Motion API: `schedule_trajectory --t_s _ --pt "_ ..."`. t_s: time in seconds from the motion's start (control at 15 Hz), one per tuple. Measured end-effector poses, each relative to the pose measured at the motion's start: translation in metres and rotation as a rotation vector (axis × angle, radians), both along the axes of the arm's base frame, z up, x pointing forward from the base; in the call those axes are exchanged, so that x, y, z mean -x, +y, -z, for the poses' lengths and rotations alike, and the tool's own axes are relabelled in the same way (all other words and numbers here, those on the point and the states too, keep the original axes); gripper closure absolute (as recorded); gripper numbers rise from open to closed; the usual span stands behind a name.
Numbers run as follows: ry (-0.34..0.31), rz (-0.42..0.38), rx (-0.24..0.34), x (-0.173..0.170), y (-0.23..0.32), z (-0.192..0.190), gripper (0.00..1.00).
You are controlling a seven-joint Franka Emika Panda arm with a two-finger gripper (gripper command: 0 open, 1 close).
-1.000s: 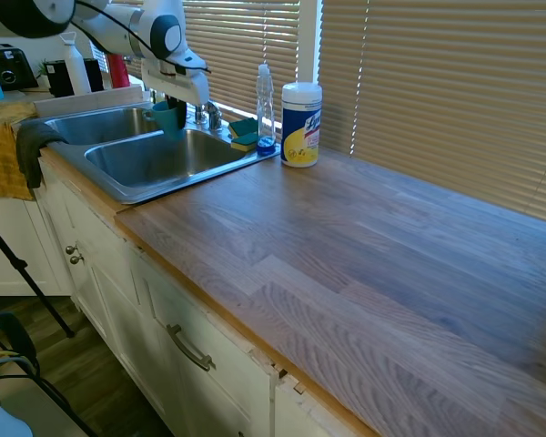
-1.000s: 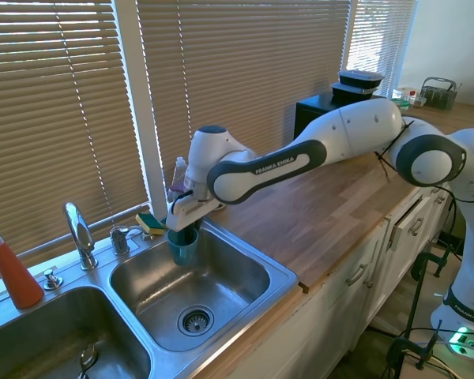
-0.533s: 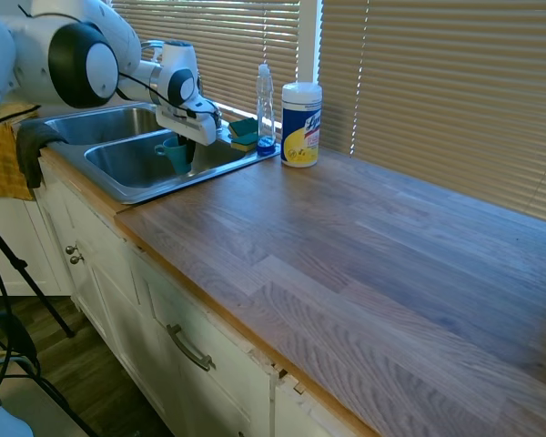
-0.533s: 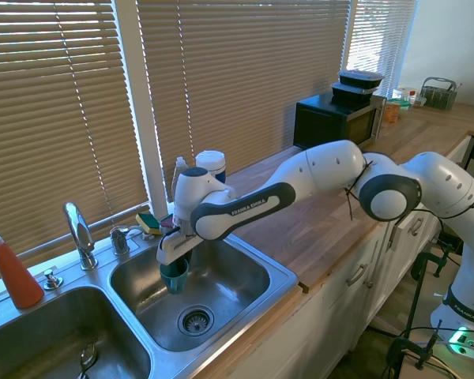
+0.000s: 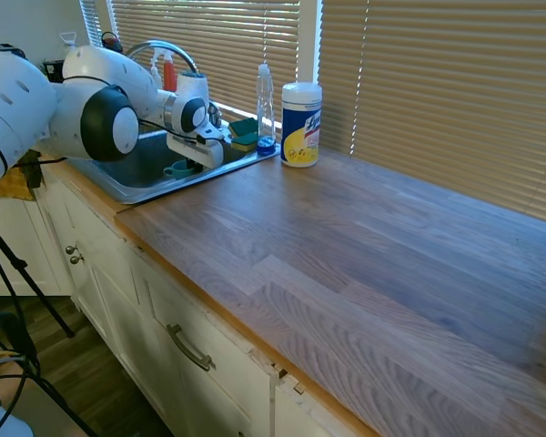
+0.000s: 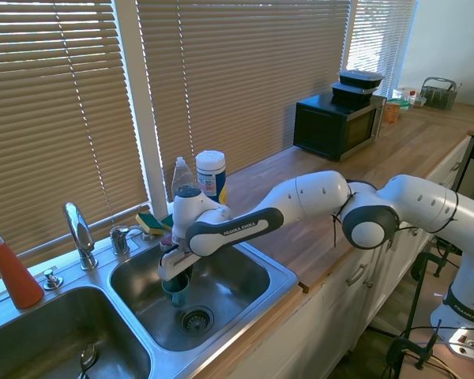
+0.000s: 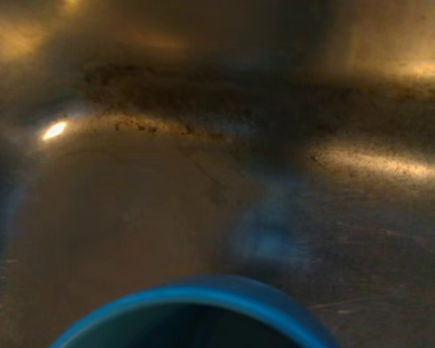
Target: Put the mug in the sink
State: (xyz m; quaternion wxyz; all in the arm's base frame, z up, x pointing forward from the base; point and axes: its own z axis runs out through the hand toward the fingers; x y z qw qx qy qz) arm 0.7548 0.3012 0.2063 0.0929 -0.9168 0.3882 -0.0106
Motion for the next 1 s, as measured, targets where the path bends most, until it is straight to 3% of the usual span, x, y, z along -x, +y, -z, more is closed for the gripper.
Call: schedule_trajectory --t_s 0.67,1.0 --pt "-0.017 0.004 -0.015 -0.012 -0.016 -0.005 0.00" --pt "-0.040 0.025 0.008 -0.017 -0.029 -0.053 0.00"
